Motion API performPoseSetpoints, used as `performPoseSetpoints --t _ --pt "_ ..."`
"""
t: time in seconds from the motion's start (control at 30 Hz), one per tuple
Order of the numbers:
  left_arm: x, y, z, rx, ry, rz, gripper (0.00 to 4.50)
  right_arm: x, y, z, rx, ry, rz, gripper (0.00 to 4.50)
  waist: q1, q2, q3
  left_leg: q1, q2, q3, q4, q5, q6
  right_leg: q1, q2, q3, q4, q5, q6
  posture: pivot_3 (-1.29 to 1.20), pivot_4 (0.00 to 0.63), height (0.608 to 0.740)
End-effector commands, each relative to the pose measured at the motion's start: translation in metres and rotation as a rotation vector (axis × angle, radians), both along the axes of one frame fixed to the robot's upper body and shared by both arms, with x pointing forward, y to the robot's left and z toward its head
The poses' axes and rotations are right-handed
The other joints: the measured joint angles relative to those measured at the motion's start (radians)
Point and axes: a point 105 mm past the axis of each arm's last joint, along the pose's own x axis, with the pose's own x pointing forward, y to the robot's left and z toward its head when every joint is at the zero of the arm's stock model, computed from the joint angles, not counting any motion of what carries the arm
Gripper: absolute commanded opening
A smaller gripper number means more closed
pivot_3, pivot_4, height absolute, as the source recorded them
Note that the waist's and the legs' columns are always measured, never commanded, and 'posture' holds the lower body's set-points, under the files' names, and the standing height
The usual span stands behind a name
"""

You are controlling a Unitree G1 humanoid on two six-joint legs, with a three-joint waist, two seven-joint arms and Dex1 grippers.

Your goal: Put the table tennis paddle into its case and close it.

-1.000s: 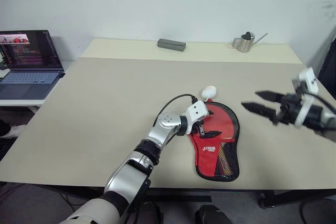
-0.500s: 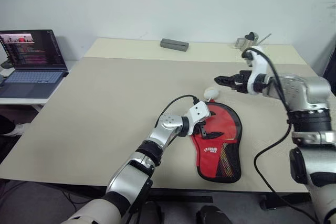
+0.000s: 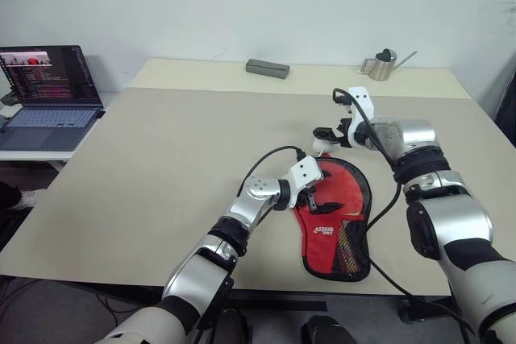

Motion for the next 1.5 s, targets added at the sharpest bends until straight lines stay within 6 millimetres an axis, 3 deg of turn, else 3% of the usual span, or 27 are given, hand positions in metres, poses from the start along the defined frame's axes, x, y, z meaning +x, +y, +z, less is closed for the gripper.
performPoseSetpoints --t 0.03,0.43,0.53,0.8,0.97,1.2,1.5 --pt "-0.011 0.005 -0.036 0.099 0.091 0.004 4.49 0.009 0.003 0.014 -0.012 -0.075 -0.02 4.5 0.0 0.0 0.0 0.0 0.0 0.0 0.0 0.0 0.0 0.0 0.0 0.0 0.0 0.0 0.0 0.0 0.15 0.74" --pt "-0.011 0.006 -0.037 0.1 0.088 0.012 4.49 0.011 0.008 -0.012 -0.063 -0.068 -0.058 4.5 -0.002 0.0 0.0 0.0 0.0 0.0 0.0 0.0 0.0 0.0 0.0 0.0 0.0 0.0 0.0 0.0 0.15 0.74" --pt "-0.011 0.007 -0.037 0.106 0.087 0.014 4.5 0.011 0.011 -0.015 -0.084 -0.074 -0.049 3.9 -0.002 0.0 0.0 0.0 0.0 0.0 0.0 0.0 0.0 0.0 0.0 0.0 0.0 0.0 0.0 0.0 0.15 0.74" --pt "-0.011 0.011 -0.044 0.134 0.092 0.023 4.5 0.012 0.014 -0.017 -0.172 -0.109 -0.035 1.18 -0.002 0.0 0.0 0.0 0.0 0.0 0.0 0.0 0.0 0.0 0.0 0.0 0.0 0.0 0.0 0.0 0.15 0.74" --pt "-0.012 0.016 -0.051 0.159 0.103 0.036 4.5 0.014 0.017 -0.012 -0.196 -0.143 -0.028 0.15 -0.002 0.001 -0.001 0.001 0.0 0.0 0.0 0.0 0.0 0.0 0.0 0.0 0.0 0.0 0.0 0.0 0.15 0.74" --pt "-0.012 0.024 -0.059 0.184 0.121 0.053 4.5 0.019 0.006 0.002 -0.181 -0.183 -0.082 0.06 -0.003 0.001 -0.001 0.001 0.0 0.0 0.0 0.0 0.0 0.0 0.0 0.0 0.0 0.0 0.0 0.0 0.15 0.74" --pt "-0.017 0.03 -0.068 0.187 0.162 0.062 4.5 0.018 -0.05 0.011 -0.208 -0.17 -0.189 0.05 -0.003 0.001 -0.001 0.001 0.0 0.0 0.0 0.0 0.0 0.0 0.0 0.0 0.0 0.0 0.0 0.0 0.15 0.74"
